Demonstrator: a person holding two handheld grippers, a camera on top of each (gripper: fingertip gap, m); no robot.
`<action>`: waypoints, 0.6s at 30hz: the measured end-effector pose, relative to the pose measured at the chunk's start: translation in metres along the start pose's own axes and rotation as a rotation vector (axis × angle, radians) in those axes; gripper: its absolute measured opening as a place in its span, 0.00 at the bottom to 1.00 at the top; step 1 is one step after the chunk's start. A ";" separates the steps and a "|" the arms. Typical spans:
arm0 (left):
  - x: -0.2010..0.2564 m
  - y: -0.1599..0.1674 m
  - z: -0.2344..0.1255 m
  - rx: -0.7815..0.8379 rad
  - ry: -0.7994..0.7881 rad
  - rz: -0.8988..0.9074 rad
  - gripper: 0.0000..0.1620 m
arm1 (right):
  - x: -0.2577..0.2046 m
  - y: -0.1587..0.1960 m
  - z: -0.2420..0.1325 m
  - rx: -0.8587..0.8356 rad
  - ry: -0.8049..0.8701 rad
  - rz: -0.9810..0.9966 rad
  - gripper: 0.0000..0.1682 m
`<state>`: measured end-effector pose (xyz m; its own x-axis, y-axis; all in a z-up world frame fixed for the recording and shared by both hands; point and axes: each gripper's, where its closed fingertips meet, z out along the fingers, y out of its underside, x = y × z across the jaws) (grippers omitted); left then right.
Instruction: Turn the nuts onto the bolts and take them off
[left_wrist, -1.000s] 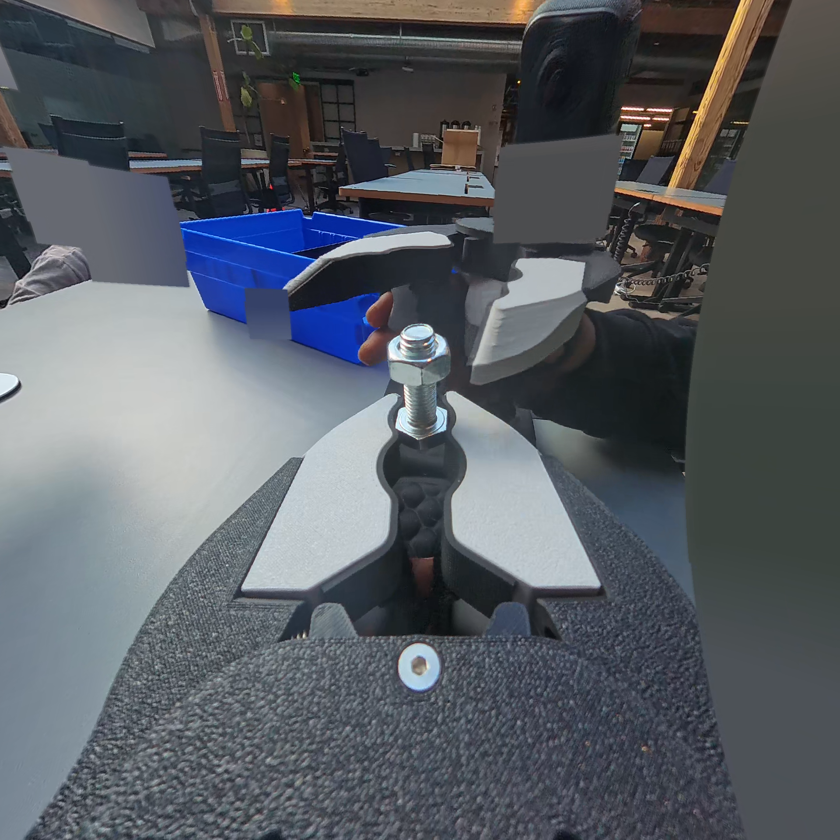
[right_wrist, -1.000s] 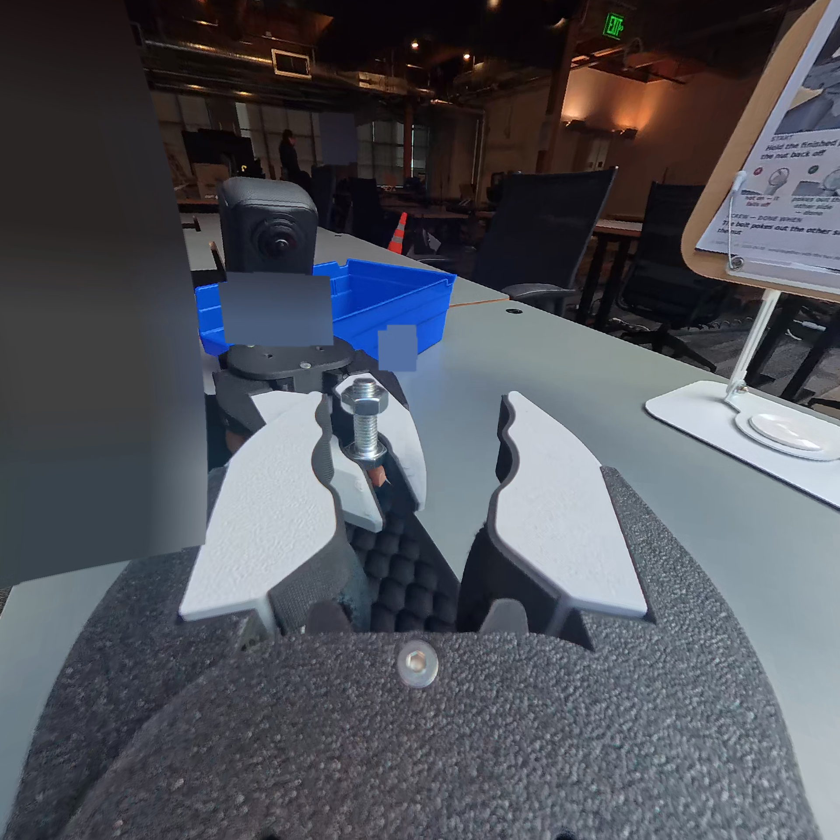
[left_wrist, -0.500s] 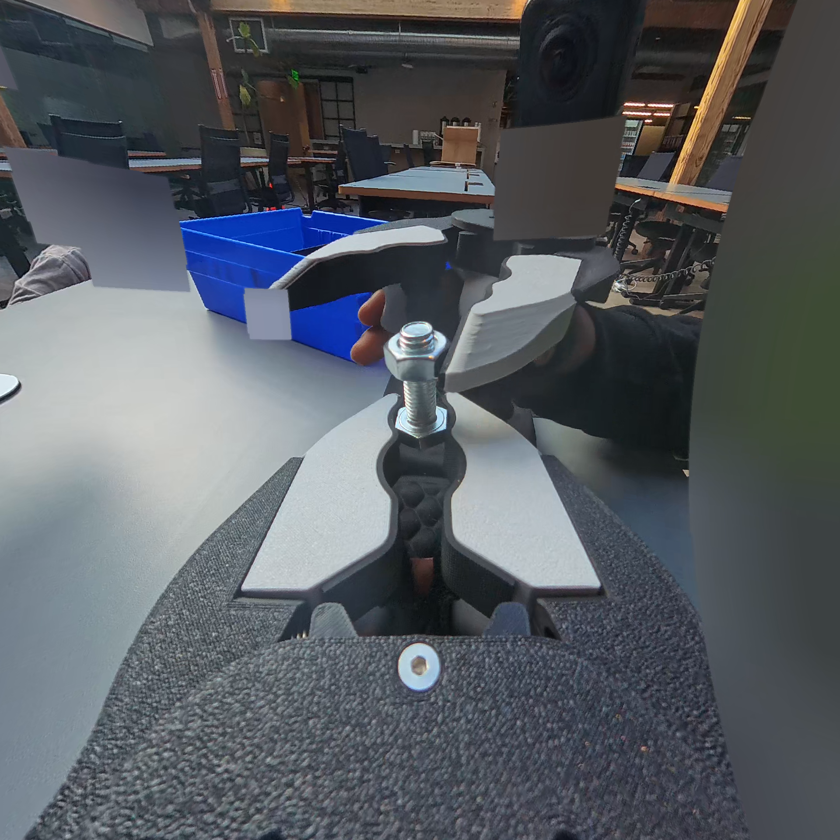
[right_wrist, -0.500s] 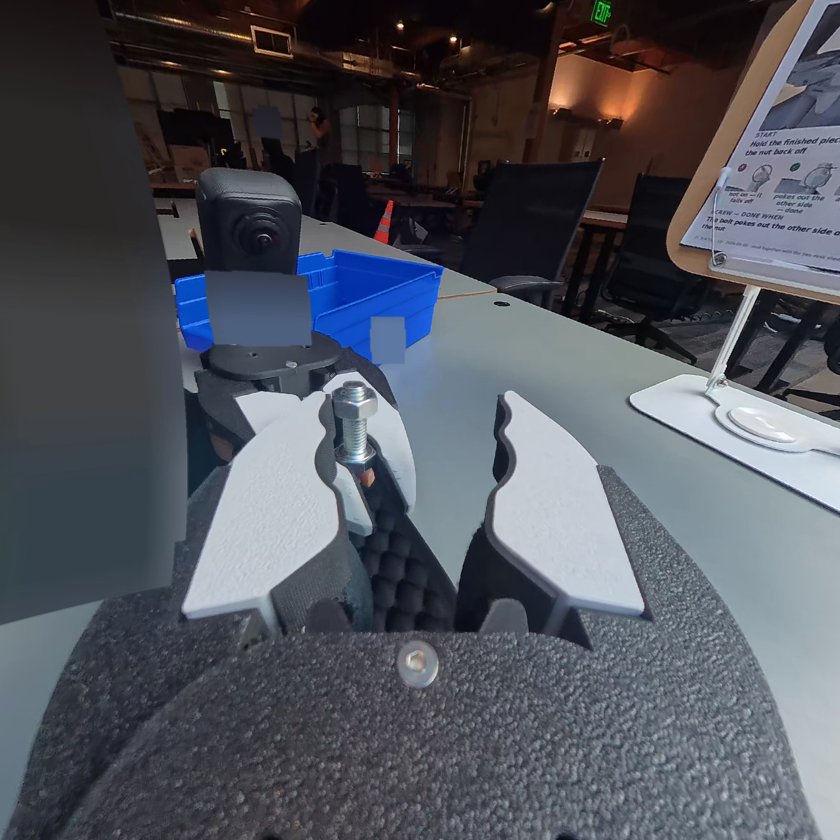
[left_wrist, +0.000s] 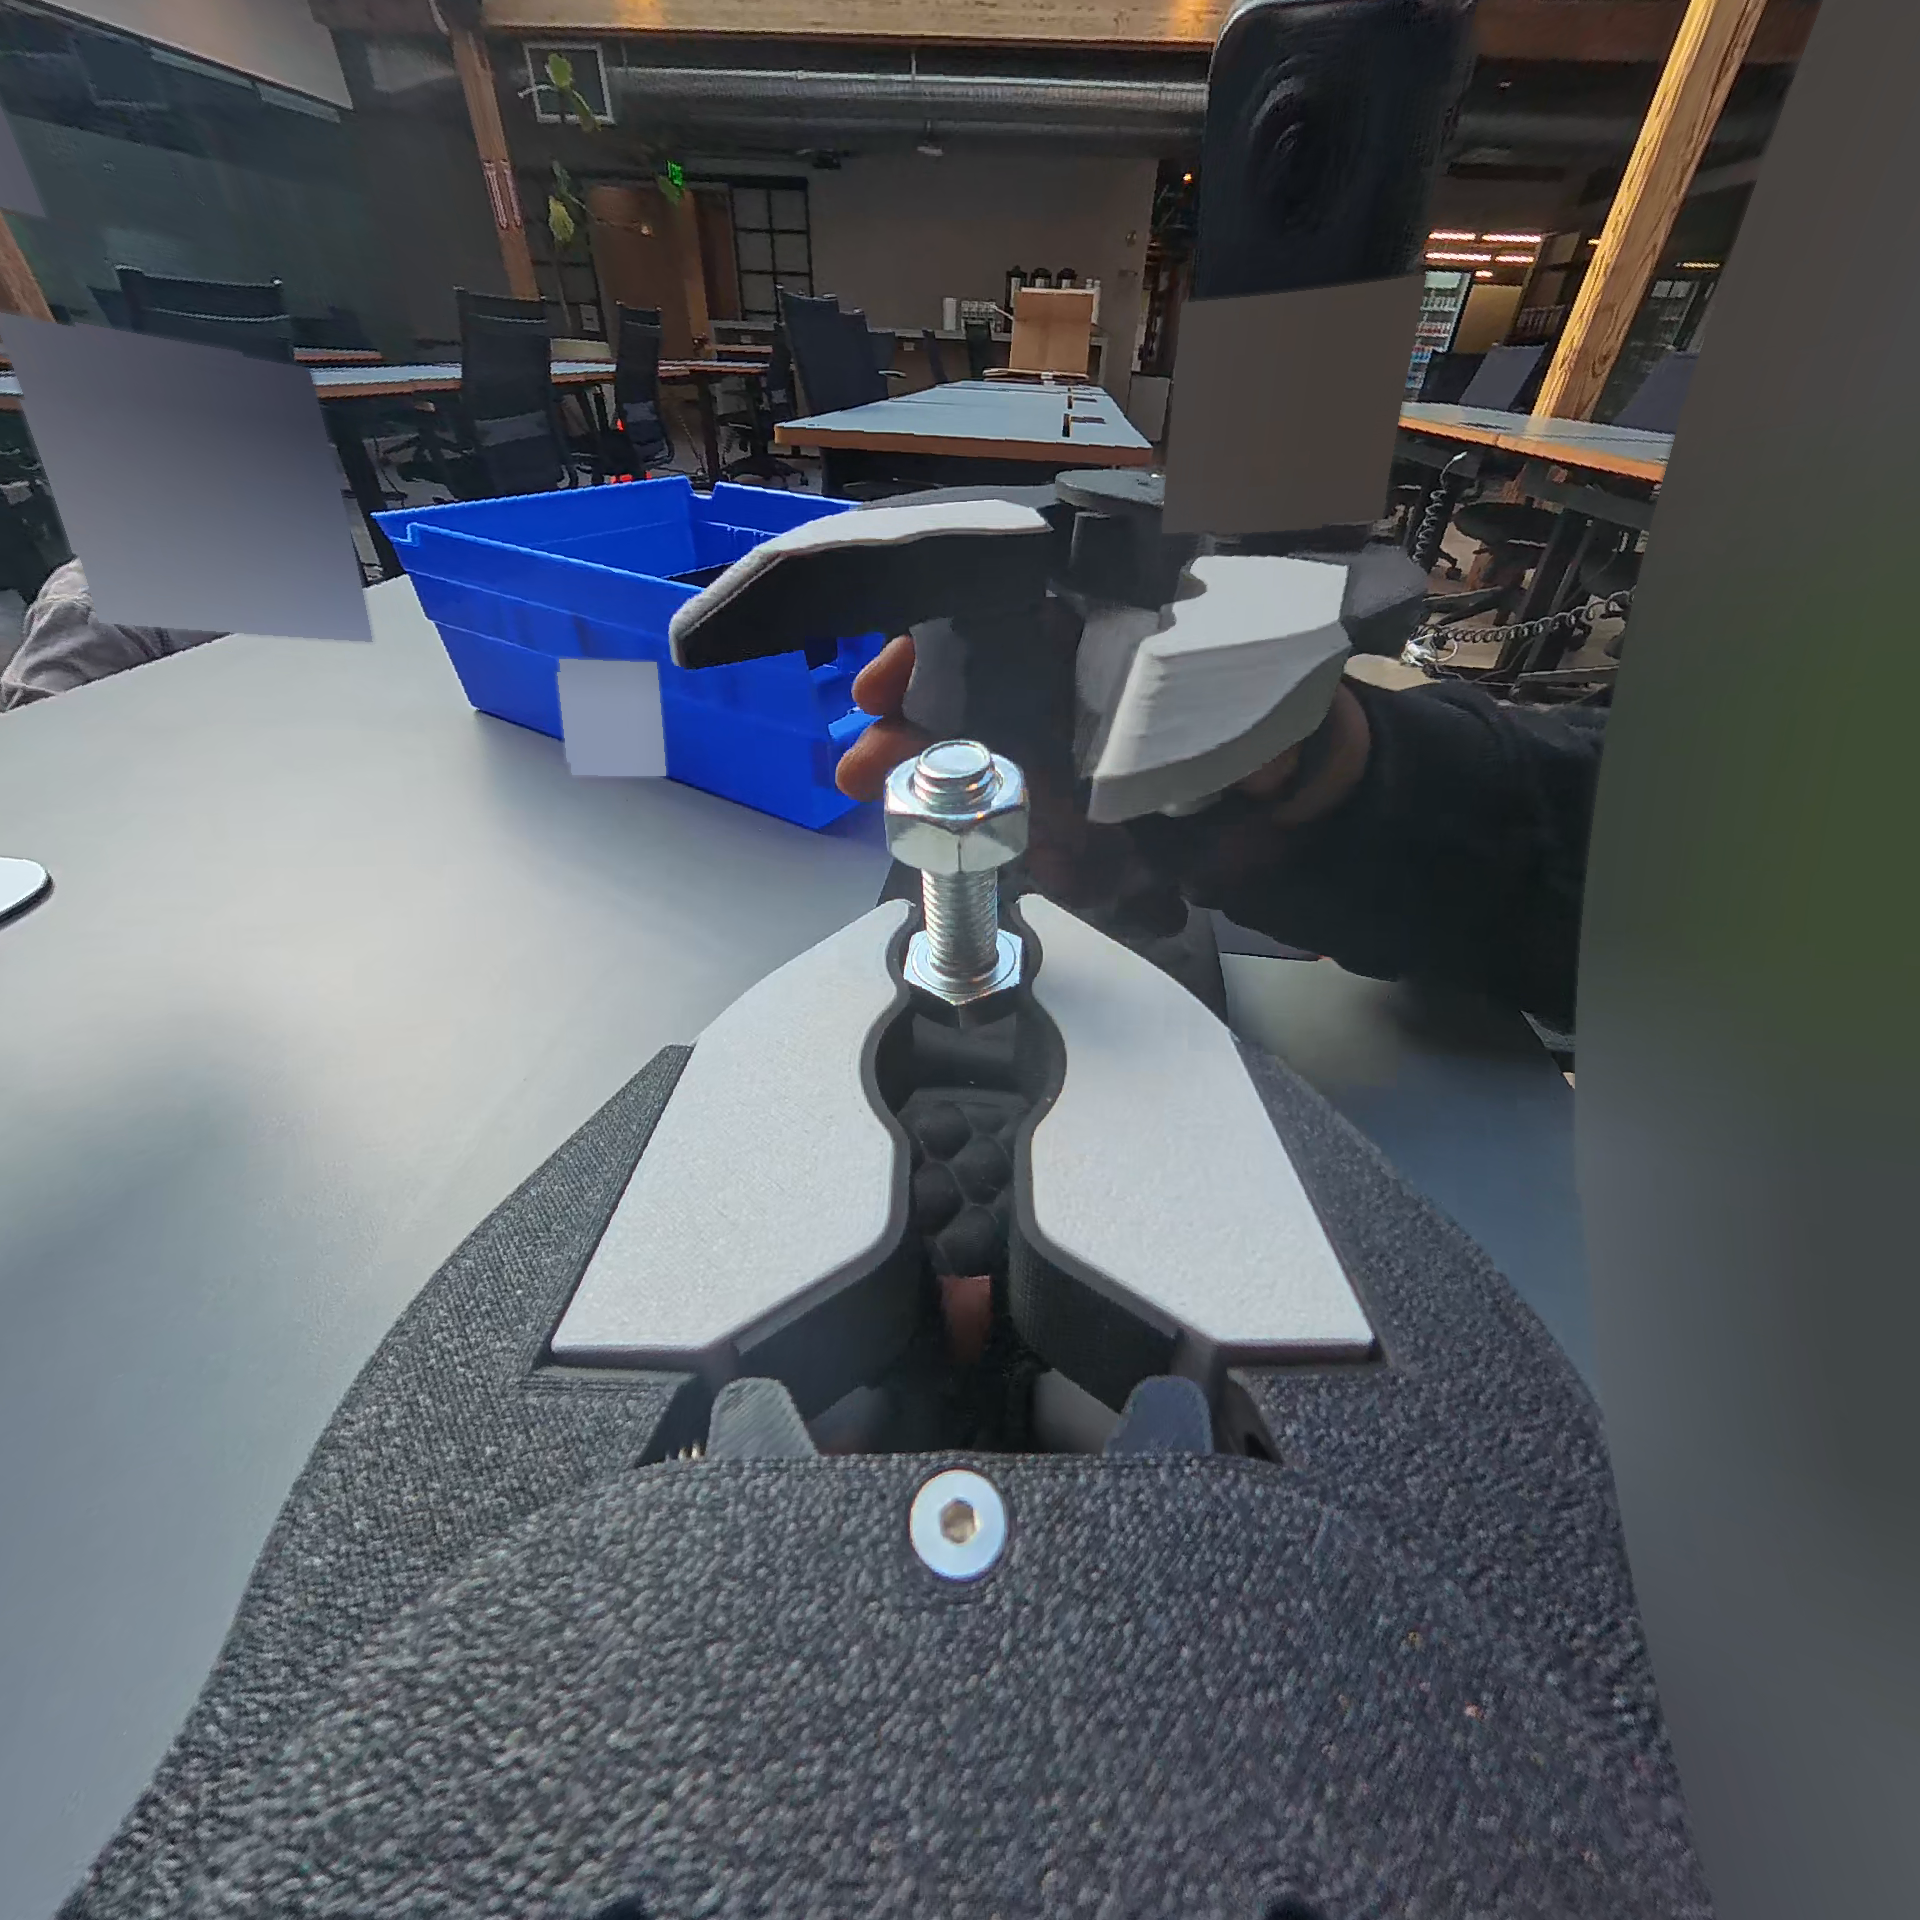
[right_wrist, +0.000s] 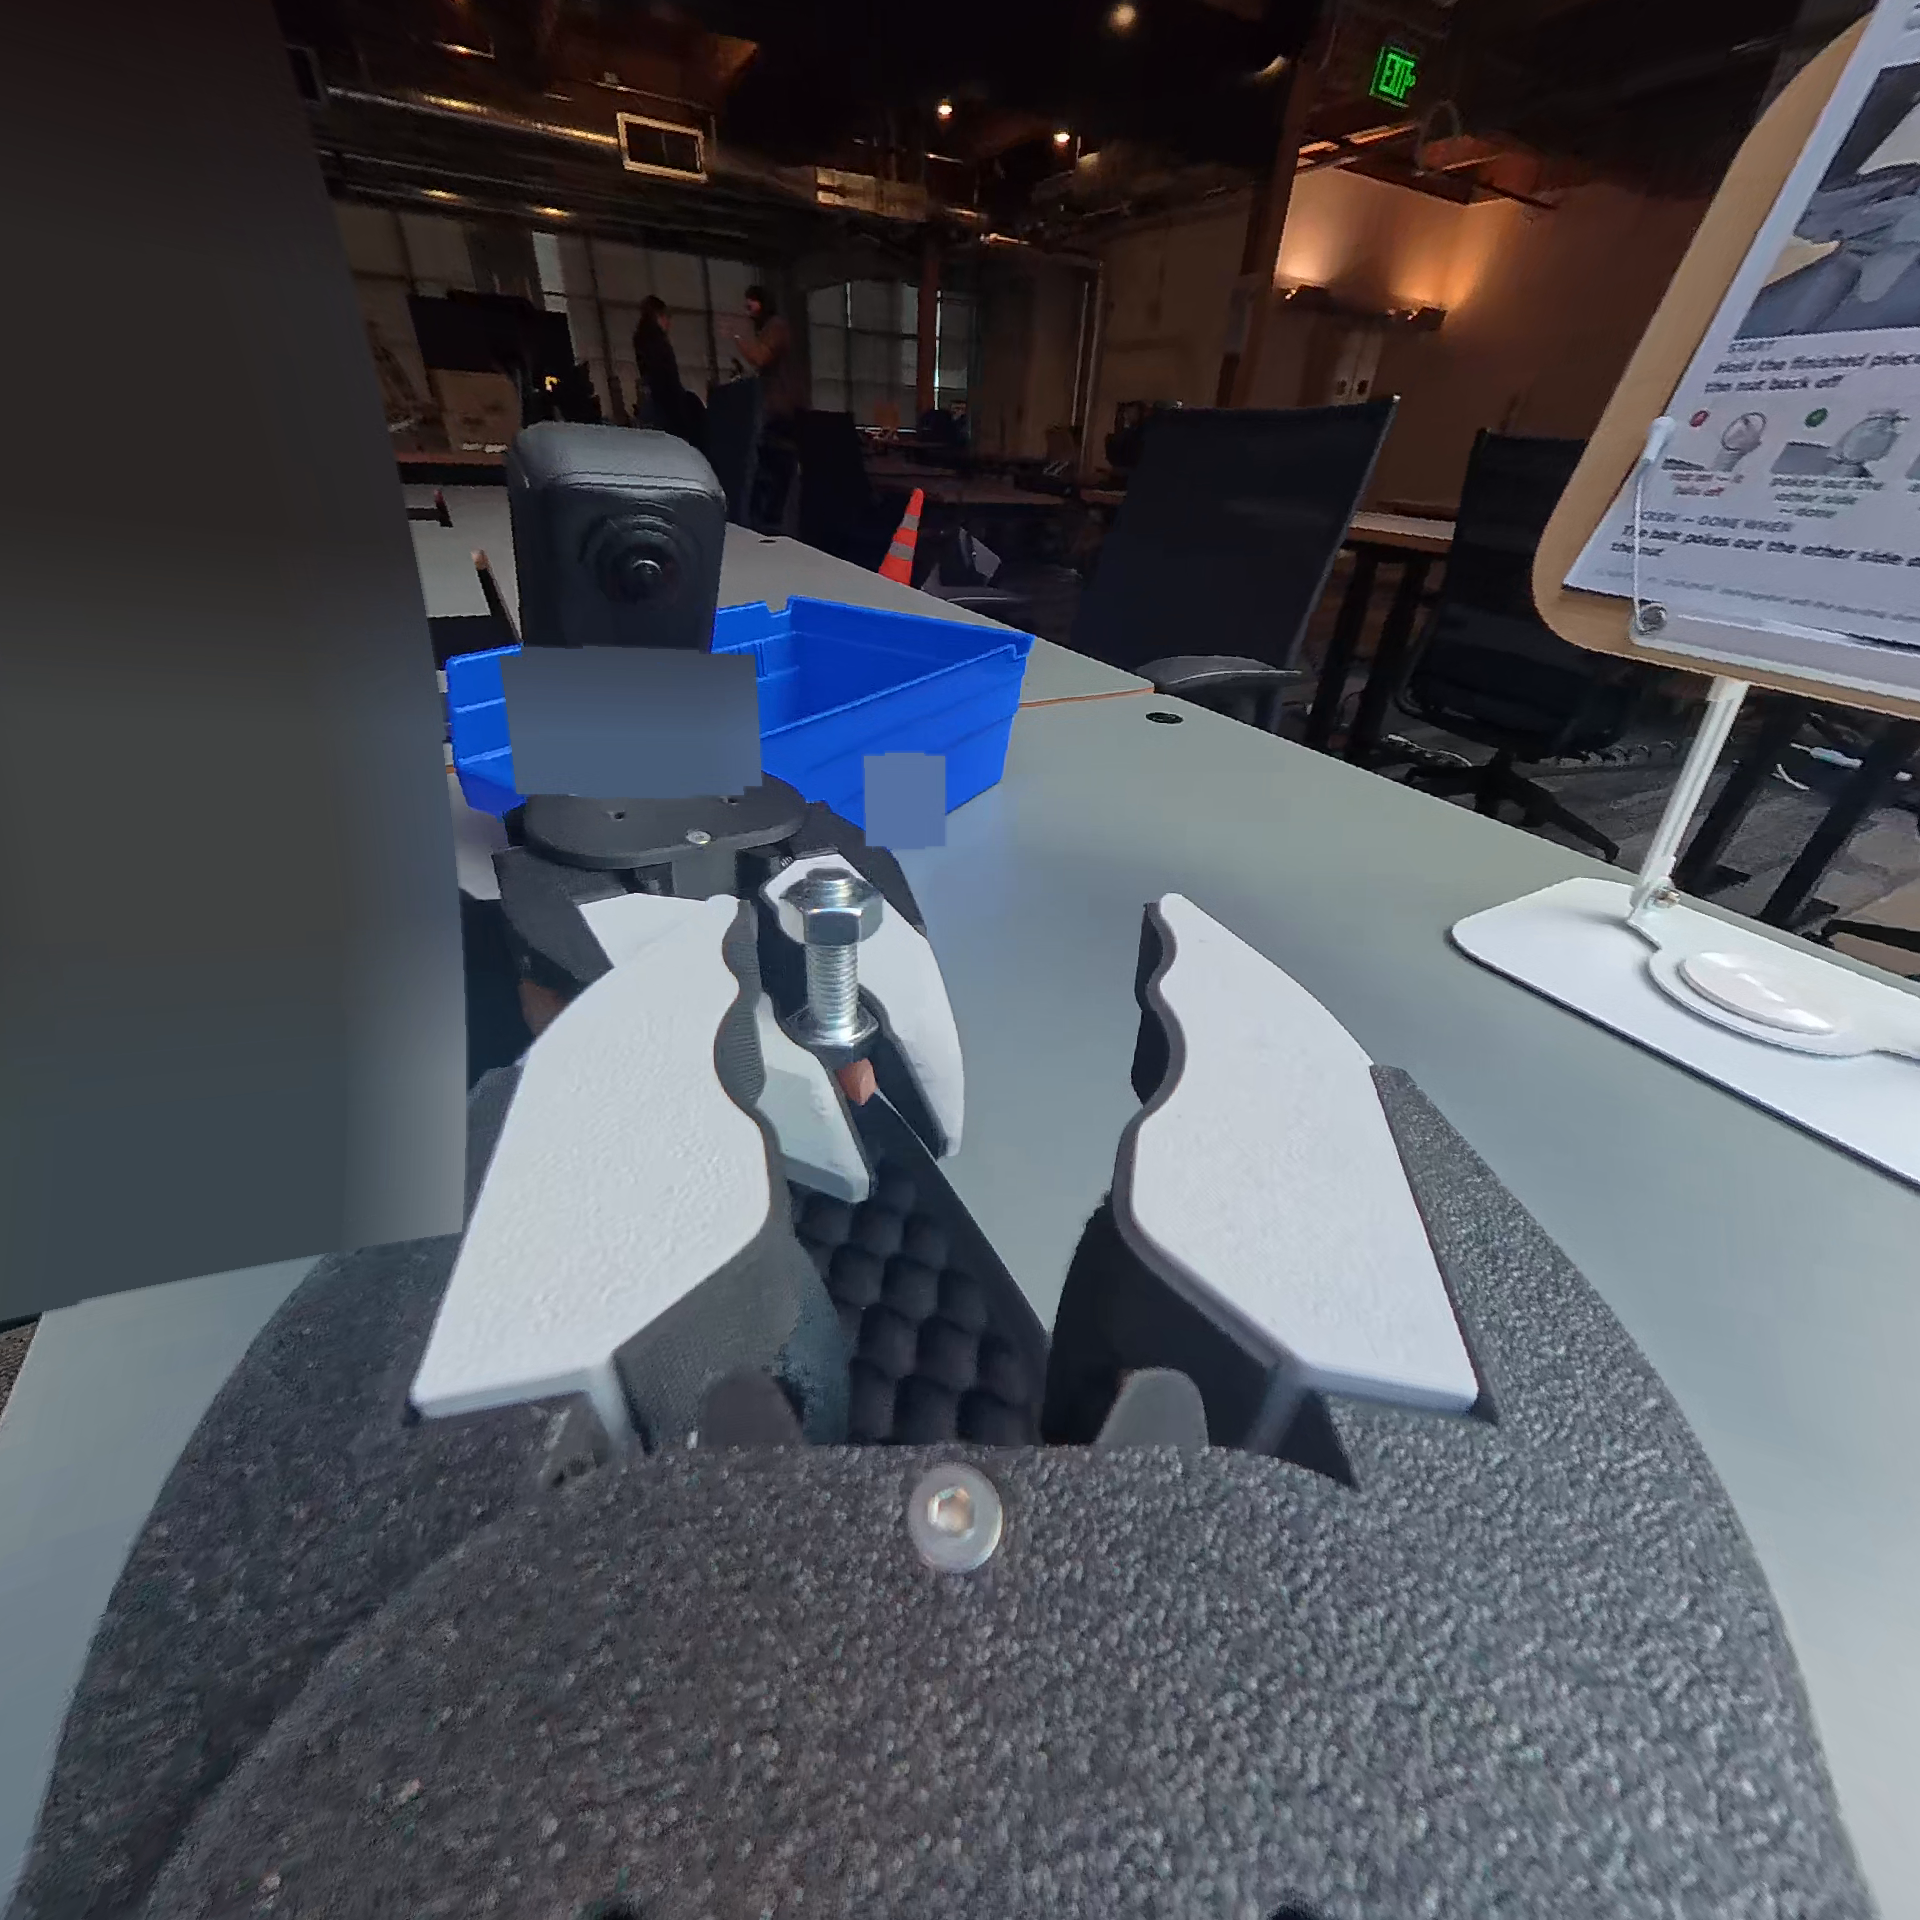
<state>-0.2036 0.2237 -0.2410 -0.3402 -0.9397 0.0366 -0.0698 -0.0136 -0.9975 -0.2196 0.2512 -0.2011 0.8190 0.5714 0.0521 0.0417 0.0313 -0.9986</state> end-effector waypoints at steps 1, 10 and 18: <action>0.000 0.000 0.000 0.000 0.000 0.001 0.09 | -0.003 0.001 0.005 -0.006 -0.008 -0.007 0.42; 0.000 0.000 0.000 0.000 0.002 0.002 0.08 | -0.002 0.009 0.024 -0.058 0.013 -0.012 0.42; 0.000 0.000 0.000 0.001 0.001 -0.002 0.09 | 0.012 0.005 -0.006 -0.032 0.039 0.001 0.40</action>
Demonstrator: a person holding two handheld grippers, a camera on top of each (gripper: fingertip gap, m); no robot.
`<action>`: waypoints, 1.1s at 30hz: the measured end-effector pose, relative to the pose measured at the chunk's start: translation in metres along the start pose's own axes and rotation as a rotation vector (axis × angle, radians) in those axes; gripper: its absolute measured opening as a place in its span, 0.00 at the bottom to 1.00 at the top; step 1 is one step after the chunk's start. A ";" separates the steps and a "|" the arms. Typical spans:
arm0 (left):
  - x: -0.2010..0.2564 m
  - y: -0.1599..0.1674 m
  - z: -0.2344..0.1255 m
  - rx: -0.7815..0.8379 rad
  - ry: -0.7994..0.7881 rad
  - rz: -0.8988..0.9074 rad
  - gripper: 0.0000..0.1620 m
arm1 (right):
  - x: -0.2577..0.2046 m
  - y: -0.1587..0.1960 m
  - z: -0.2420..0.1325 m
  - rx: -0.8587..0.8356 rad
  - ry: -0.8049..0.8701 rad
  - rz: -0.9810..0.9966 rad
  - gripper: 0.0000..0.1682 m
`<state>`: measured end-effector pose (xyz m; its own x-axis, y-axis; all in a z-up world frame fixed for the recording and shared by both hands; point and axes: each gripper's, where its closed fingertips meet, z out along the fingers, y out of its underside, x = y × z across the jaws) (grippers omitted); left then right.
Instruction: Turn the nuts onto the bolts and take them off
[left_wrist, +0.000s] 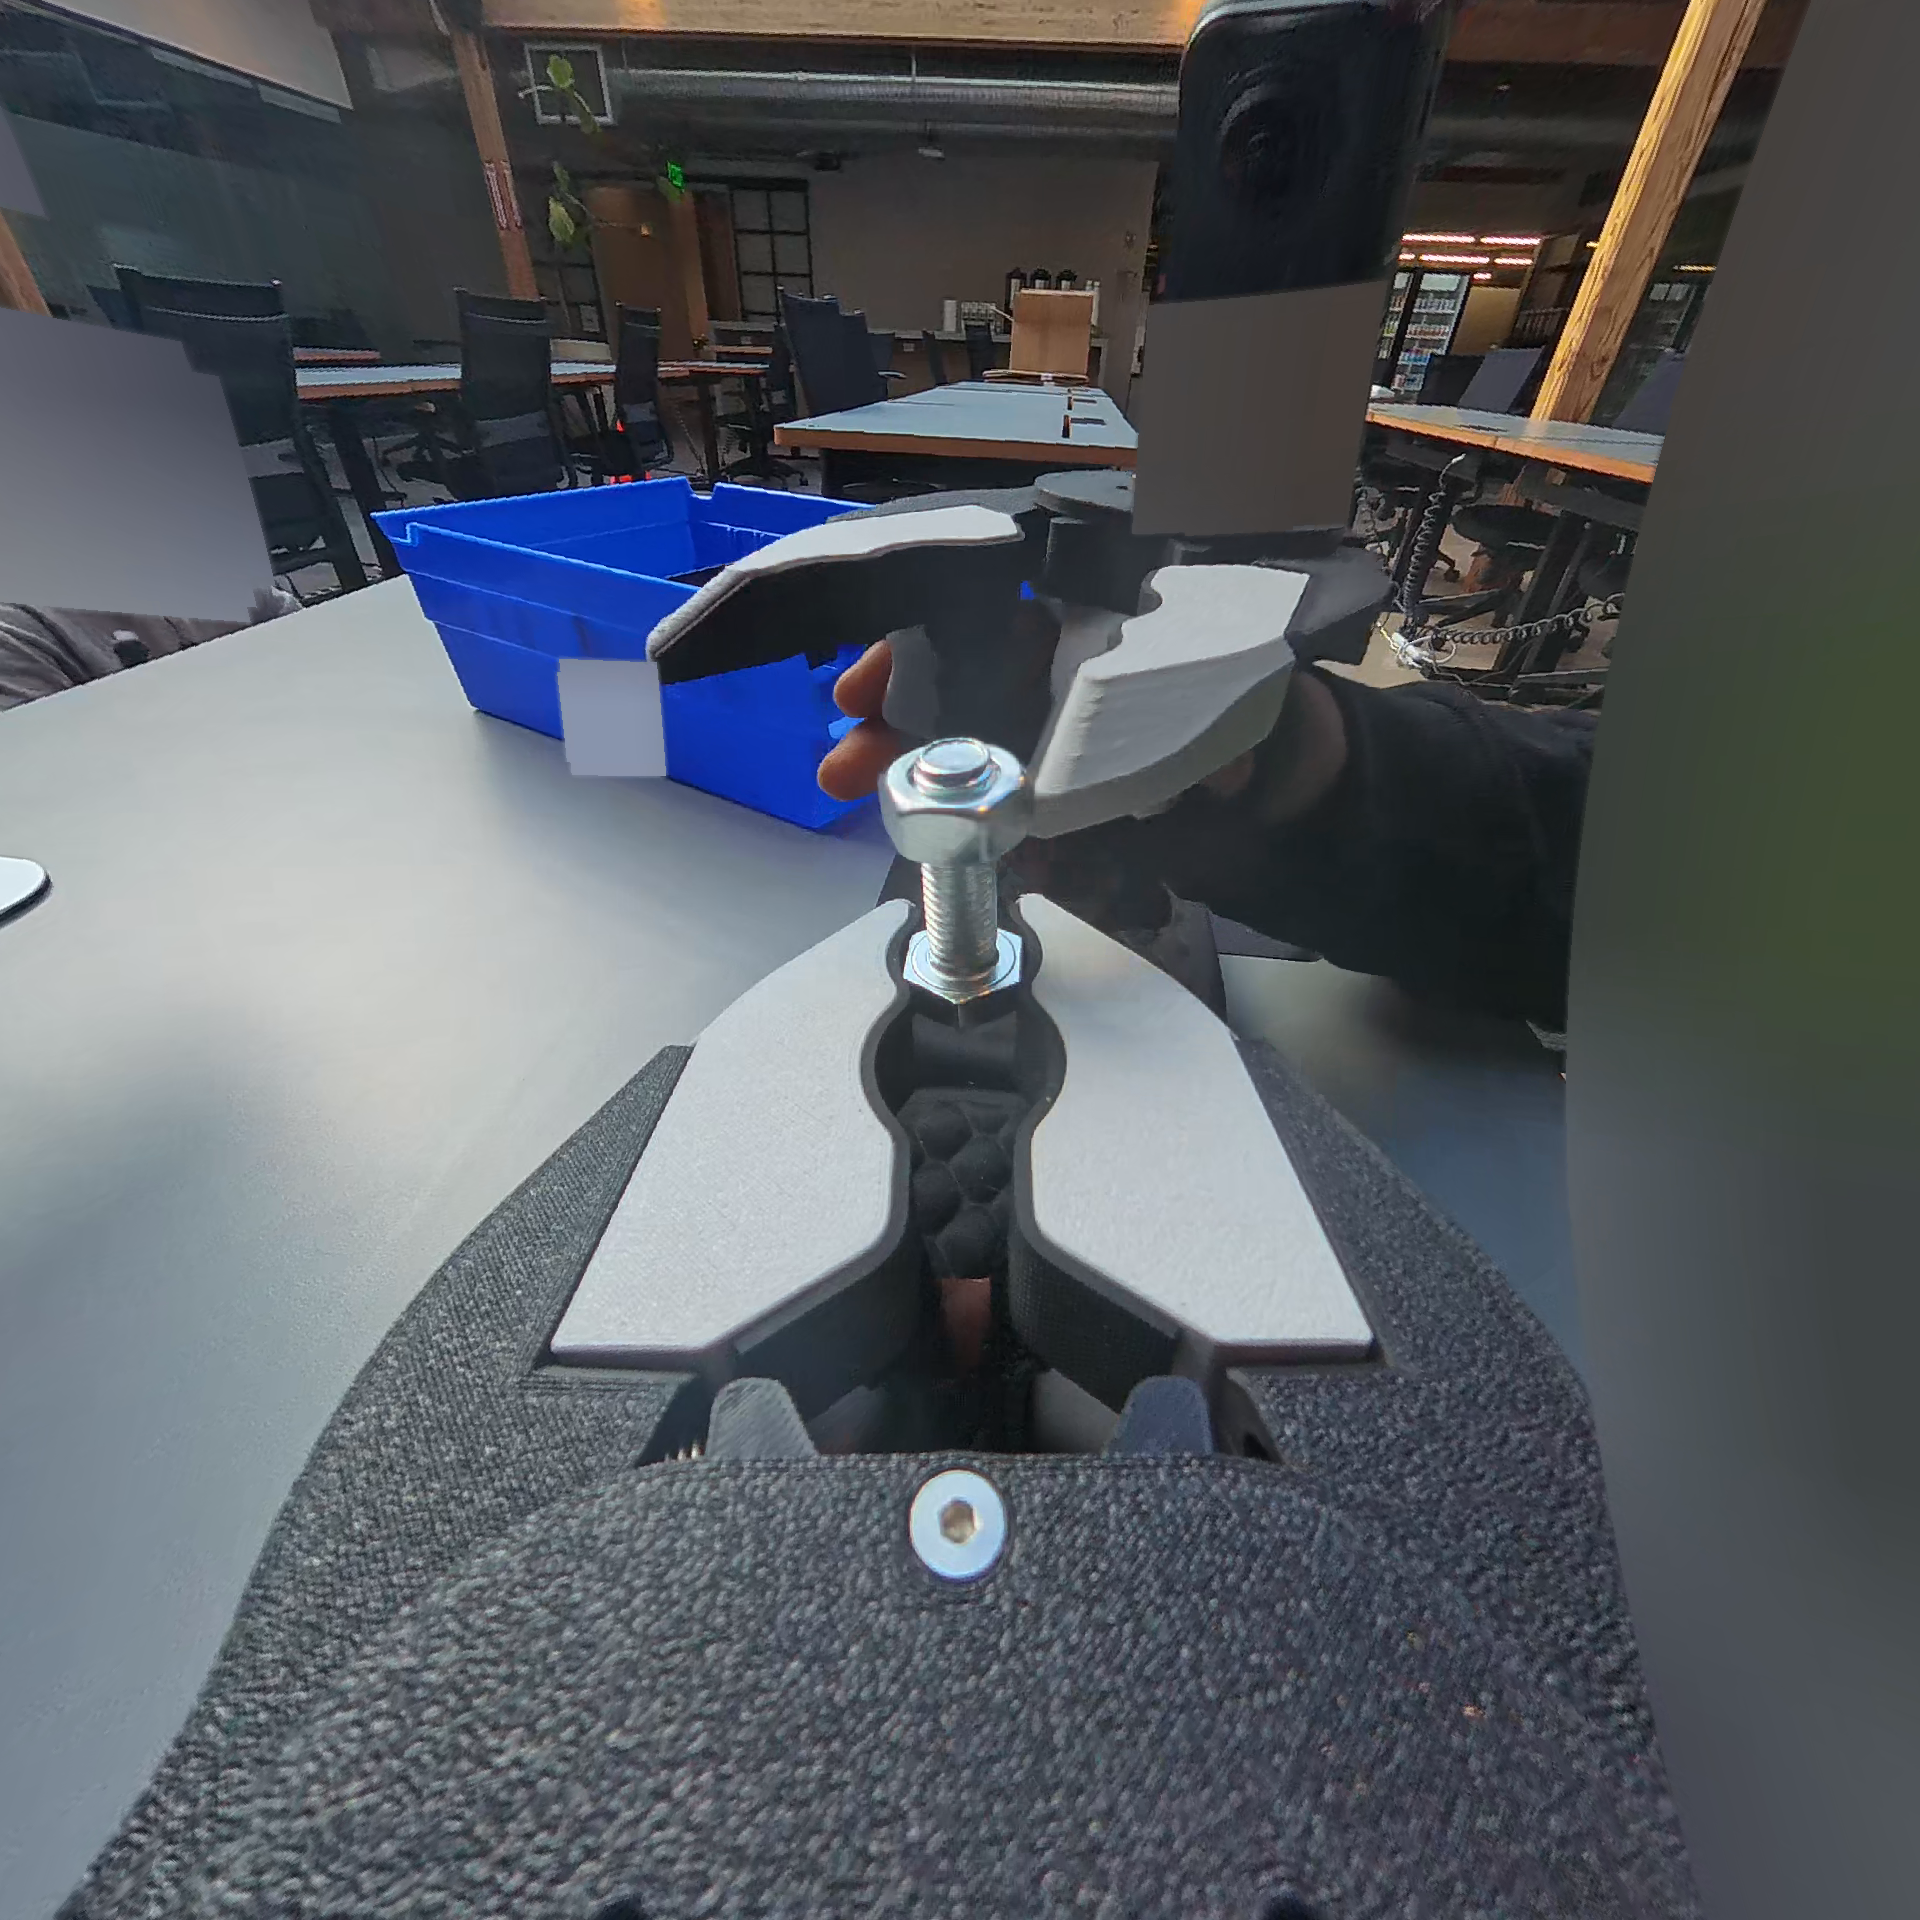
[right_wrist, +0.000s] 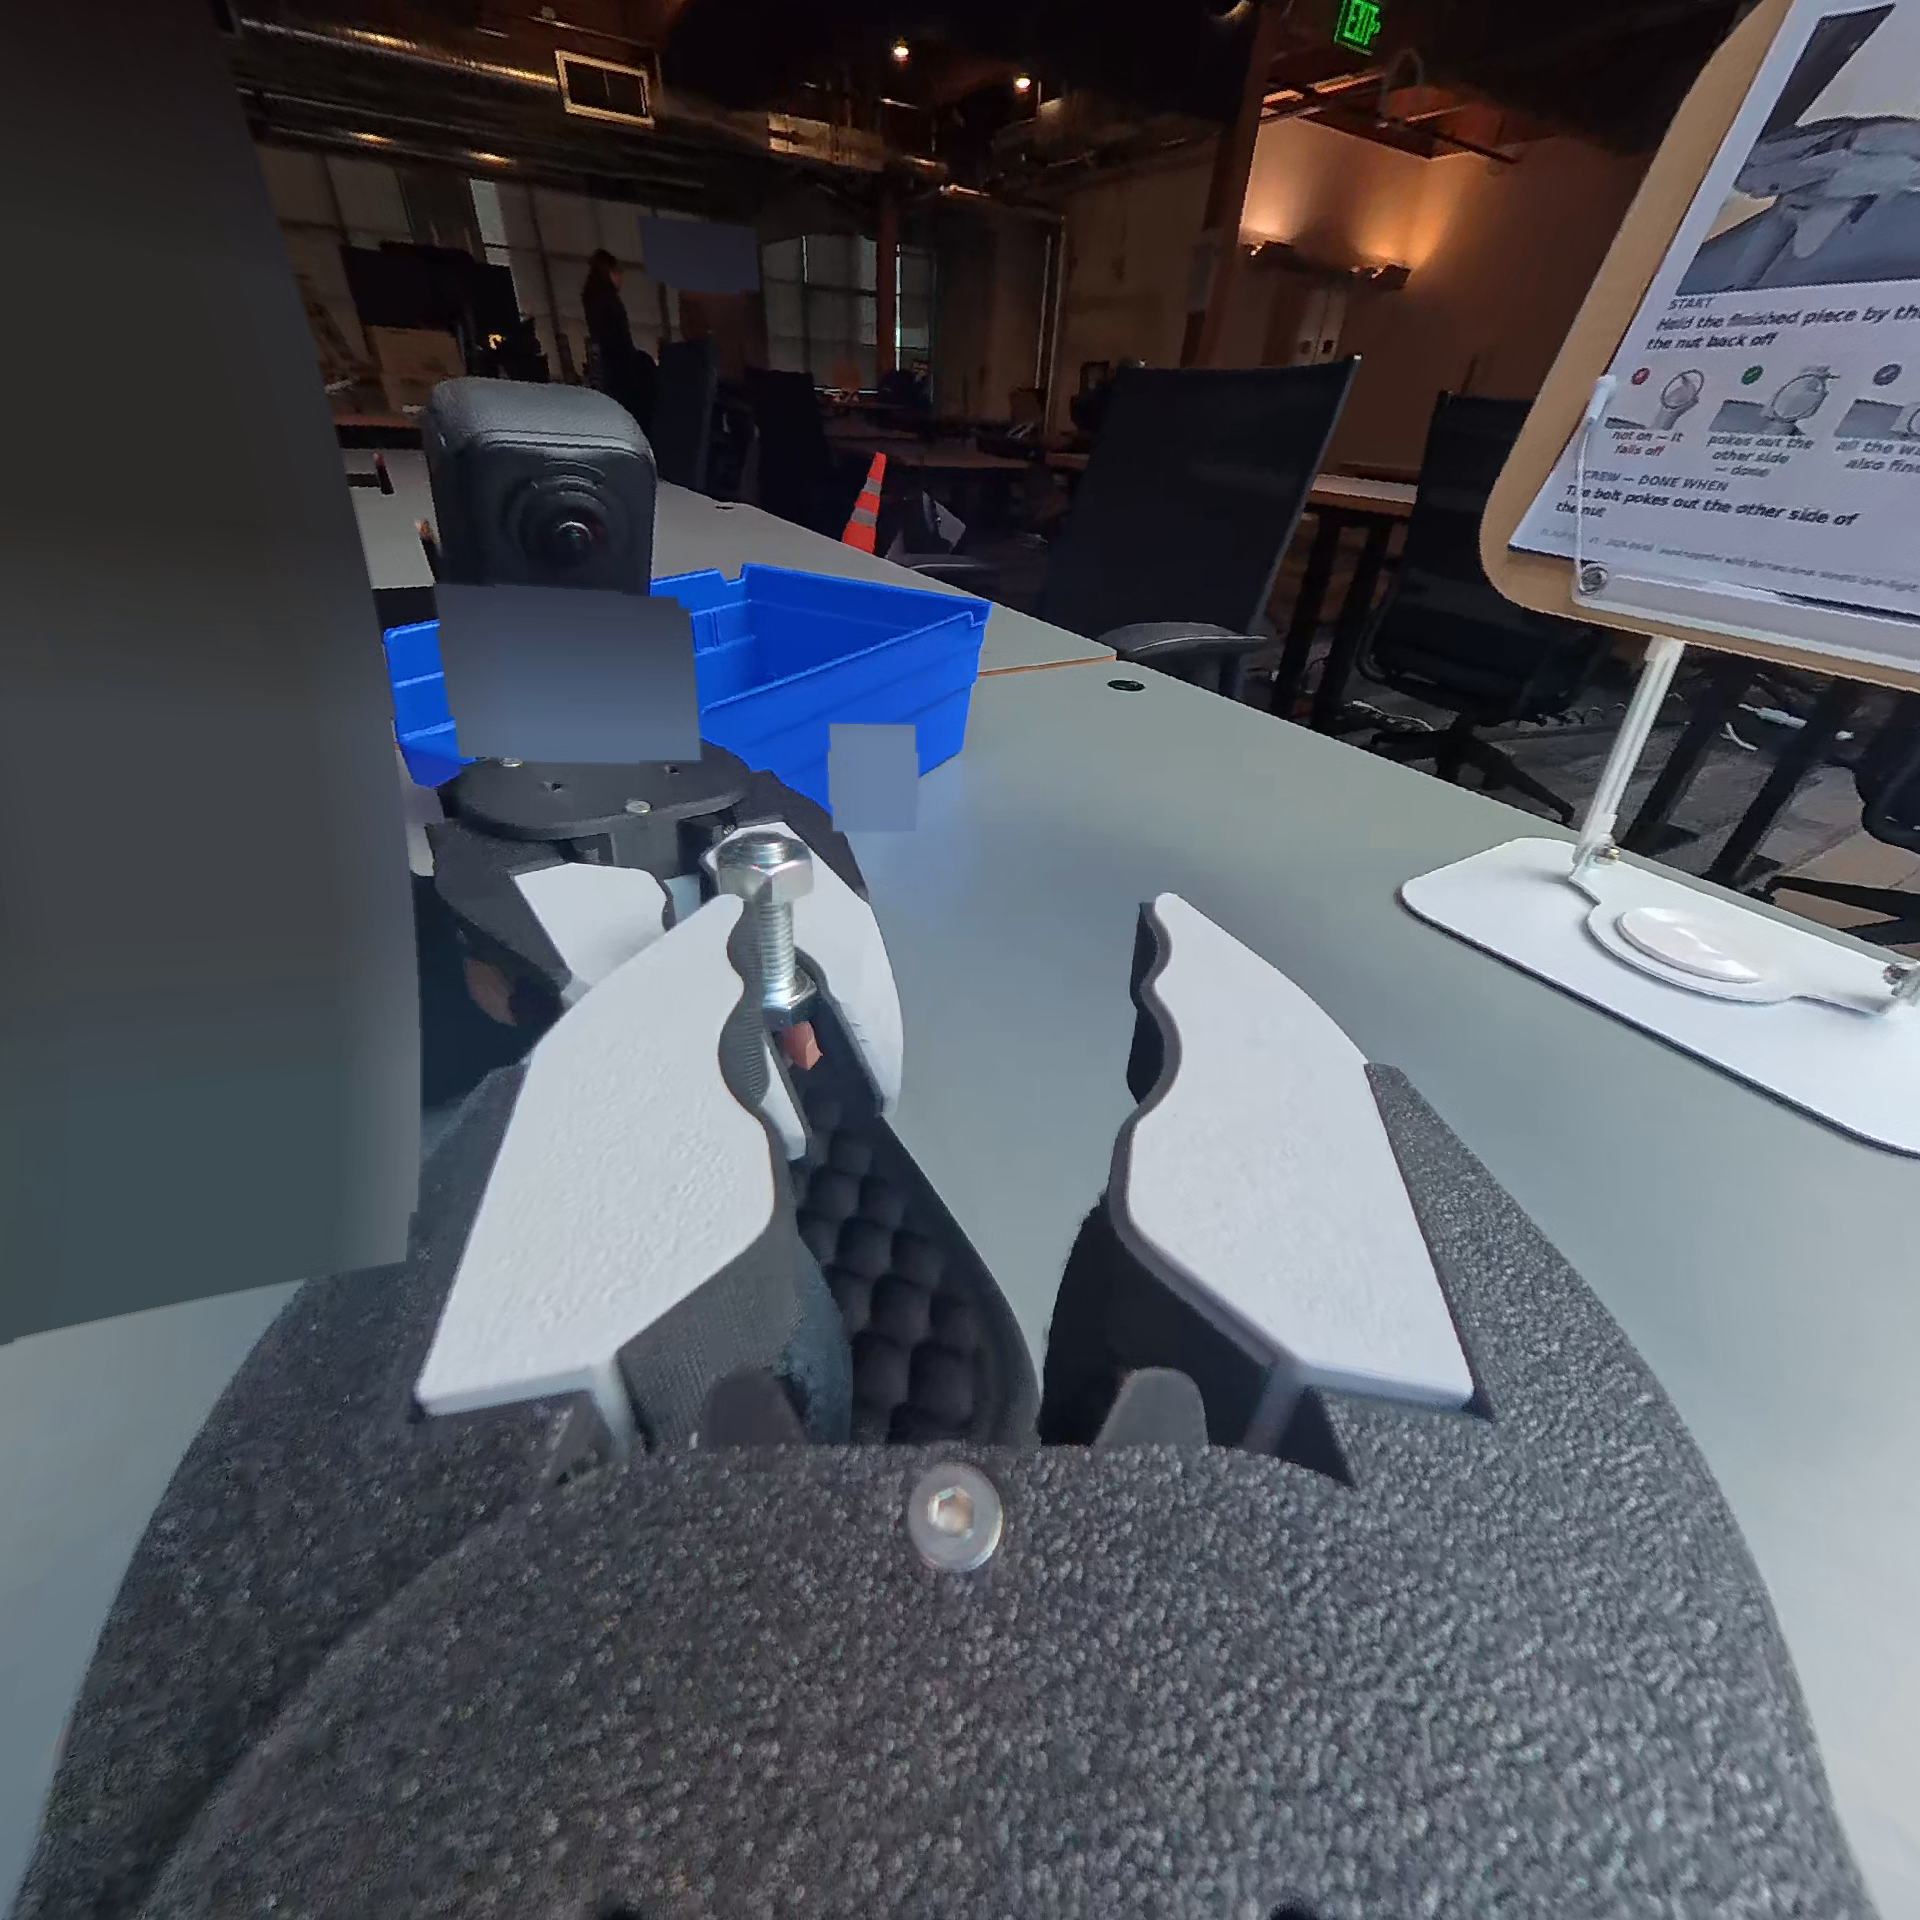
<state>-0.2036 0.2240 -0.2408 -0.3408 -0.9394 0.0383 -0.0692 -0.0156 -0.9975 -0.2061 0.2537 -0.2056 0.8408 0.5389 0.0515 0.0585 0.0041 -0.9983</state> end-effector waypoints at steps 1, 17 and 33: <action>0.000 0.000 0.000 0.001 0.001 0.001 0.09 | 0.004 0.000 -0.004 0.000 0.015 -0.004 0.38; 0.001 0.000 0.000 -0.001 0.002 0.003 0.09 | -0.019 -0.004 0.033 -0.010 -0.040 -0.047 0.45; 0.001 0.000 0.000 -0.005 0.005 0.006 0.09 | 0.017 -0.001 -0.015 0.000 0.057 -0.033 0.40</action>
